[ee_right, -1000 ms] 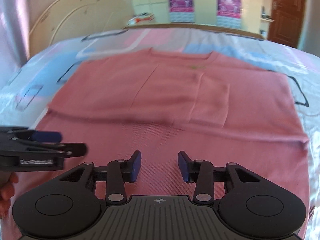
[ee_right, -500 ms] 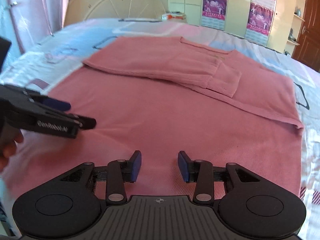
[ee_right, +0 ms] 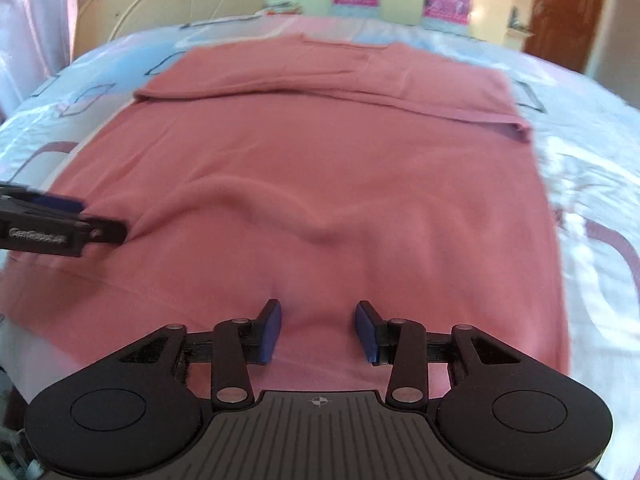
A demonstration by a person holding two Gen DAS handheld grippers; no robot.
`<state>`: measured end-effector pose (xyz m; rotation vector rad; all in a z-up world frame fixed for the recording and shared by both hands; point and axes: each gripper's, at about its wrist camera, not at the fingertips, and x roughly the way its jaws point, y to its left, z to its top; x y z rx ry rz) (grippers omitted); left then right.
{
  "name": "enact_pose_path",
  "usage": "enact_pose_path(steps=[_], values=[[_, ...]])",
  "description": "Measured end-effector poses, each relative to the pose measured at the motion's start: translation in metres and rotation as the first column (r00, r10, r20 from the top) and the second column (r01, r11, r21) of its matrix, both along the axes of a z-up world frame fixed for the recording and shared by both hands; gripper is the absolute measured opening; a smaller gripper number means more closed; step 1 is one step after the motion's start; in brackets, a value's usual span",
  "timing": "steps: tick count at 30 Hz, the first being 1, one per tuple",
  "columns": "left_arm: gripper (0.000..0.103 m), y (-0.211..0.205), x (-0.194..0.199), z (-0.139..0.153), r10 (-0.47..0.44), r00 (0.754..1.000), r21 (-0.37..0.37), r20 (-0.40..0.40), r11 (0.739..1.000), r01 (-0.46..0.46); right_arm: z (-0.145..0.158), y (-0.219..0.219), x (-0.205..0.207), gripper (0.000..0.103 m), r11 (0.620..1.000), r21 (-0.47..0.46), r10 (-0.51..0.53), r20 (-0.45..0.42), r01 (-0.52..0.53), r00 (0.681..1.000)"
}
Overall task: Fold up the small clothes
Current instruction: 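Grasp the sweater hem with the left gripper while the right gripper grasps the hem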
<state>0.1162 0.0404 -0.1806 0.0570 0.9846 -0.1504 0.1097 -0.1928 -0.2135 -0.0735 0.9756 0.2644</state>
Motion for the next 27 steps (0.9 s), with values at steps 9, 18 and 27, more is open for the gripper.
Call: enact_pose_path(steps=[9, 18, 27], values=[[0.071, 0.047, -0.038, 0.009, 0.124, 0.991, 0.015, 0.041, 0.992, -0.125, 0.023, -0.038, -0.036, 0.041, 0.968, -0.041, -0.244, 0.058, 0.247, 0.968], [0.076, 0.076, -0.054, 0.005, 0.235, 0.97, 0.036, 0.056, 0.971, -0.238, 0.019, -0.065, -0.059, 0.063, 0.919, -0.112, -0.373, 0.066, 0.379, 0.925], [0.042, 0.083, -0.06, 0.003, 0.251, 0.968, -0.092, -0.005, 0.964, -0.251, 0.014, -0.078, -0.063, 0.026, 0.918, -0.003, -0.397, -0.013, 0.397, 0.918]])
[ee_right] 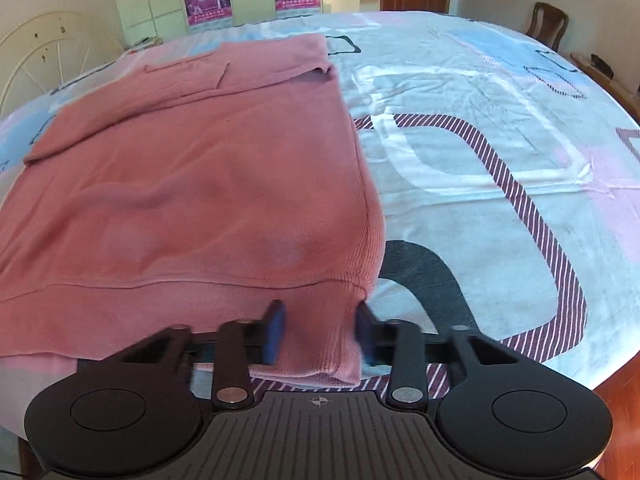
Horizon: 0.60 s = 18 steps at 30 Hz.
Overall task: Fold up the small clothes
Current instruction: 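Grasp the sweater hem with the left gripper while the right gripper grasps the hem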
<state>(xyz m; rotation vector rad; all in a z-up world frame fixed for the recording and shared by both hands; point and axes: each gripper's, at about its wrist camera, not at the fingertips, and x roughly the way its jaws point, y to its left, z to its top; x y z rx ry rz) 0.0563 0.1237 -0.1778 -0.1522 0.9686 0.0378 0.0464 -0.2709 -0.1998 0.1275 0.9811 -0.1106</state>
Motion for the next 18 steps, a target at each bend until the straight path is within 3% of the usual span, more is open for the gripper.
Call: enact_pose_path(steps=[2, 5, 6, 18], values=[[0.034, -0.005, 0.0, 0.001, -0.016, 1.0, 0.011, 0.007, 1.0, 0.016, 0.0, 0.001, 0.001, 0.016, 1.0, -0.003, 0.01, 0.005, -0.01, 1.0], [0.011, -0.011, -0.002, 0.007, -0.032, 0.999, 0.044, 0.024, 0.999, 0.031, 0.004, 0.001, -0.002, 0.012, 1.0, 0.014, 0.018, 0.017, -0.018, 1.0], [0.008, -0.013, -0.002, 0.009, -0.037, 0.999, 0.053, 0.029, 0.998, 0.035, 0.006, 0.001, -0.003, 0.011, 1.0, 0.015, 0.022, 0.024, -0.022, 0.999], [0.006, -0.004, -0.016, 0.036, -0.073, 0.993, 0.057, 0.092, 0.996, 0.068, 0.038, -0.011, -0.019, 0.01, 0.998, 0.021, 0.05, 0.096, -0.053, 0.994]])
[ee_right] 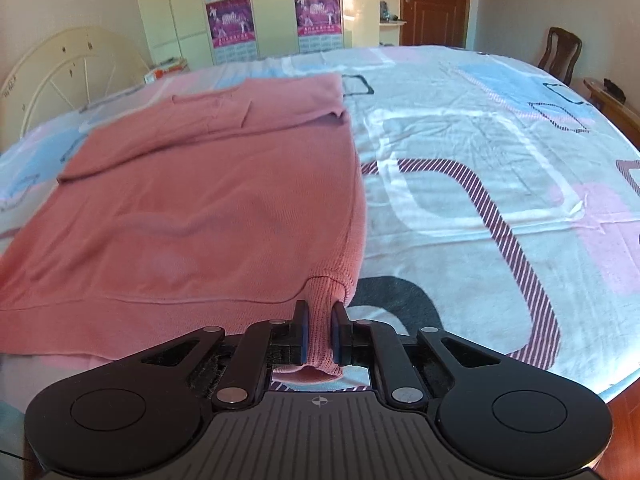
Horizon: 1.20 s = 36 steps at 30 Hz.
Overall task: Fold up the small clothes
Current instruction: 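Grasp the sweater hem with the left gripper while the right gripper grasps the hem, then lift the held hem with both grippers and carry it toward the collar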
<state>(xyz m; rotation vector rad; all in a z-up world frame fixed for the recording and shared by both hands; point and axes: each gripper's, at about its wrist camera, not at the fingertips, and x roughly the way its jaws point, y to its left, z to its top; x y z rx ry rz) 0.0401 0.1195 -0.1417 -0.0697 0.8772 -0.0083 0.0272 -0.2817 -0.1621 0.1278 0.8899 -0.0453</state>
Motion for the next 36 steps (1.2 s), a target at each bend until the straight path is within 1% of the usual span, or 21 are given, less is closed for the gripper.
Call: enact_pose_path(steps=[2, 4, 5, 7, 8, 9, 10, 11, 12, 13, 15, 16, 18, 20, 21, 22, 24, 26, 27, 32, 36], values=[[0.006, 0.004, 0.0, -0.008, 0.003, 1.0, 0.004, -0.026, 1.0, -0.003, -0.005, -0.006, -0.002, 0.01, 1.0, -0.001, -0.019, -0.024, 0.019, 1.0], [0.006, 0.007, 0.002, -0.027, 0.011, 0.996, 0.0, -0.085, 1.0, -0.011, -0.024, -0.011, 0.002, 0.009, 0.999, -0.002, -0.044, -0.094, 0.044, 0.995], [0.006, 0.006, 0.002, -0.033, 0.004, 0.996, 0.007, -0.094, 1.0, -0.004, -0.031, -0.011, 0.003, 0.009, 0.999, -0.006, -0.042, -0.115, 0.041, 0.992], [0.006, 0.003, 0.0, -0.031, -0.009, 0.997, 0.02, -0.077, 1.0, 0.01, -0.032, -0.005, 0.003, 0.009, 0.999, -0.041, -0.018, -0.105, 0.014, 0.994], [0.011, 0.004, 0.001, -0.03, -0.011, 0.996, 0.013, -0.084, 1.0, 0.012, -0.029, -0.004, 0.003, 0.009, 0.999, -0.046, -0.021, -0.093, 0.017, 0.995], [0.023, 0.005, 0.002, -0.029, -0.004, 0.995, 0.012, -0.095, 1.0, 0.006, -0.027, -0.005, 0.002, 0.01, 0.999, -0.038, -0.027, -0.082, 0.024, 0.996], [0.031, 0.007, 0.003, -0.029, 0.006, 0.995, 0.008, -0.103, 1.0, -0.005, -0.026, -0.006, 0.002, 0.01, 0.999, -0.029, -0.034, -0.081, 0.032, 0.996], [0.054, 0.009, 0.004, -0.028, 0.016, 0.993, -0.004, -0.113, 1.0, -0.017, -0.025, -0.008, 0.001, 0.011, 0.999, -0.018, -0.043, -0.079, 0.041, 0.996], [0.082, 0.013, 0.005, -0.028, 0.021, 0.991, -0.026, -0.13, 0.999, -0.025, -0.024, -0.009, 0.0, 0.011, 0.999, -0.01, -0.05, -0.076, 0.05, 0.996], [0.088, 0.017, 0.006, -0.029, 0.027, 0.99, -0.05, -0.141, 0.998, -0.034, -0.023, -0.009, 0.0, 0.012, 0.998, -0.004, -0.057, -0.074, 0.057, 0.996], [0.077, 0.021, 0.004, -0.033, 0.03, 0.987, -0.091, -0.155, 0.995, -0.044, -0.024, -0.011, 0.0, 0.017, 0.997, 0.017, -0.08, -0.077, 0.082, 0.994], [0.077, 0.021, 0.005, -0.035, 0.021, 0.987, -0.102, -0.16, 0.994, -0.038, -0.025, -0.014, 0.0, 0.02, 0.995, 0.027, -0.093, -0.079, 0.095, 0.993], [0.075, 0.019, 0.004, -0.038, 0.01, 0.989, -0.098, -0.149, 0.995, -0.025, -0.028, -0.016, 0.002, 0.031, 0.992, 0.037, -0.113, -0.087, 0.117, 0.99], [0.071, 0.018, 0.004, -0.039, -0.004, 0.99, -0.097, -0.141, 0.995, -0.009, -0.031, -0.015, 0.003, 0.032, 0.992, 0.036, -0.118, -0.092, 0.122, 0.989], [0.061, 0.017, 0.005, -0.039, -0.013, 0.991, -0.104, -0.135, 0.995, -0.001, -0.033, -0.014, 0.005, 0.032, 0.992, 0.035, -0.115, -0.096, 0.119, 0.989], [0.055, 0.017, 0.006, -0.039, -0.026, 0.991, -0.109, -0.131, 0.994, 0.011, -0.035, -0.013, 0.005, 0.032, 0.993, 0.033, -0.112, -0.102, 0.115, 0.989], [0.025, 0.017, 0.006, -0.038, -0.054, 0.99, -0.14, -0.132, 0.99, 0.036, -0.036, -0.012, 0.008, 0.028, 0.992, 0.047, -0.11, -0.118, 0.117, 0.987], [0.017, 0.016, 0.009, -0.036, -0.066, 0.988, -0.168, -0.14, 0.985, 0.042, -0.035, -0.013, 0.01, 0.016, 0.989, 0.078, -0.113, -0.135, 0.124, 0.984], [0.009, 0.016, 0.011, -0.034, -0.07, 0.988, -0.174, -0.139, 0.984, 0.045, -0.034, -0.014, 0.01, 0.012, 0.987, 0.093, -0.117, -0.14, 0.131, 0.983], [0.004, 0.025, 0.025, -0.013, -0.054, 0.993, -0.266, -0.103, 0.964, 0.025, -0.017, -0.014, 0.014, 0.009, 0.979, 0.157, -0.109, -0.117, 0.127, 0.987], [0.004, 0.028, 0.049, 0.012, -0.032, 0.999, -0.31, -0.033, 0.95, 0.02, 0.011, -0.016, 0.035, 0.009, 0.971, 0.216, -0.093, -0.042, 0.1, 0.995]])
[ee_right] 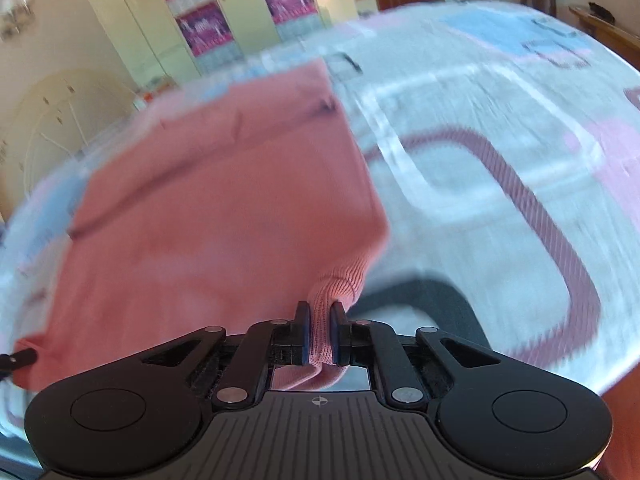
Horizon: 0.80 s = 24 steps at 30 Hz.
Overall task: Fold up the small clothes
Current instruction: 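Lift the held hem with both grippers and carry it toward the collar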
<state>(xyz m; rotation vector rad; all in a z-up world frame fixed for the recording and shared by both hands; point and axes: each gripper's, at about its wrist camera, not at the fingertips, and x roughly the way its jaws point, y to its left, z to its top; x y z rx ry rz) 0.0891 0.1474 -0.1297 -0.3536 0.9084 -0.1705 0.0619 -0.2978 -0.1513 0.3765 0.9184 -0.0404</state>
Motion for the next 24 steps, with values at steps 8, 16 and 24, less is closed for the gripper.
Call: enact_pose_path(steps=[8, 16, 24], values=[[0.004, -0.014, 0.1, 0.036, 0.021, 0.991, -0.008, 0.135, 1.0, -0.02, 0.046, -0.01, 0.103, 0.0, 1.0, 0.009, 0.011, 0.15, -0.013, 0.989], [0.004, -0.034, 0.213, 0.015, 0.054, 0.993, 0.031, 0.103, 0.998, -0.057, 0.027, -0.016, 0.226, 0.0, 0.993, -0.032, 0.114, 0.101, -0.111, 0.988], [0.004, -0.037, 0.226, -0.016, 0.033, 0.999, 0.095, 0.029, 0.995, -0.036, -0.025, -0.01, 0.2, 0.019, 0.951, -0.048, 0.3, -0.085, -0.304, 0.95]])
